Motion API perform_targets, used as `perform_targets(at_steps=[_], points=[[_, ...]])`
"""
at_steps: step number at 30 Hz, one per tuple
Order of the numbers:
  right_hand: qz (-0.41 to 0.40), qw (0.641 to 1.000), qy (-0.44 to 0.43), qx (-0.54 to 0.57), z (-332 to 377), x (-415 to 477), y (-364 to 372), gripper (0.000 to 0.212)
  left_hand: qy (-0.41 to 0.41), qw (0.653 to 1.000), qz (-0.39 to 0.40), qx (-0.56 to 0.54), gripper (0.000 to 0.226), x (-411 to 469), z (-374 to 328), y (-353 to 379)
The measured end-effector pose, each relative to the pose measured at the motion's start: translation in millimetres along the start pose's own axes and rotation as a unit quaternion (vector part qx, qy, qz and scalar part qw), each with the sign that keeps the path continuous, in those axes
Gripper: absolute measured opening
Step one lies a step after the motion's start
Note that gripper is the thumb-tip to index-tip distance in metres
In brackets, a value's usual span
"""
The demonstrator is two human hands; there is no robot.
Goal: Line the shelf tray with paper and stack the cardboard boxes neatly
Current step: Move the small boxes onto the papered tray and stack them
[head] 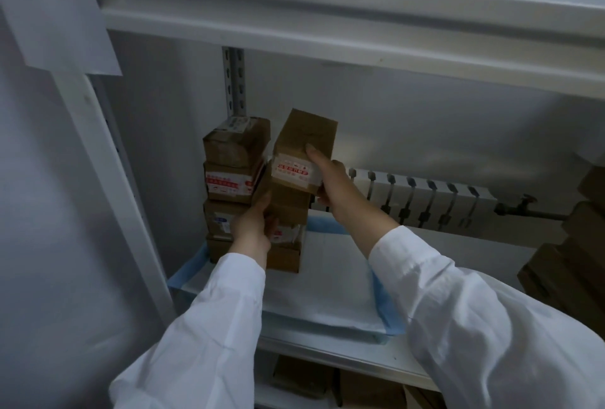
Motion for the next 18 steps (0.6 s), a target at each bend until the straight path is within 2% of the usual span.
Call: perform_targets(at_steps=[2,7,14,18], points=[[-0.004,1.000,-0.010,-0.023,-3.9,3.1,7.4,0.080,-0.003,1.000,0.000,-0.005,0.042,1.7,-0.7,-2.1],[-0.014,0.992,-0.034,-0.117,-5.5,4.0,23.0,0.078,0.005,1.000,0.008,-0.012,0.061,6.9,-6.8,-6.5],[-0.030,0.973,-0.003,-0.230,-10.3,2.4,29.9,0.084,0.007,1.000,-0.004,0.005,0.046,14.8,-13.7,-8.2],[-0.006,0.979,0.009,-0.202,-11.5,1.6,29.4,0.086,0.044,0.998,-0.027,0.042,0.050,15.2,-16.7,-9.4]])
Point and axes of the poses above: each hand's wrist, its own x-axis towards the middle knuckle, its own y-axis out of the palm, z = x × y, the point moved 6 cm from there along x, towards the middle knuckle, and after that the axes turned 13 degrees about -y, right-handed, at the moved point
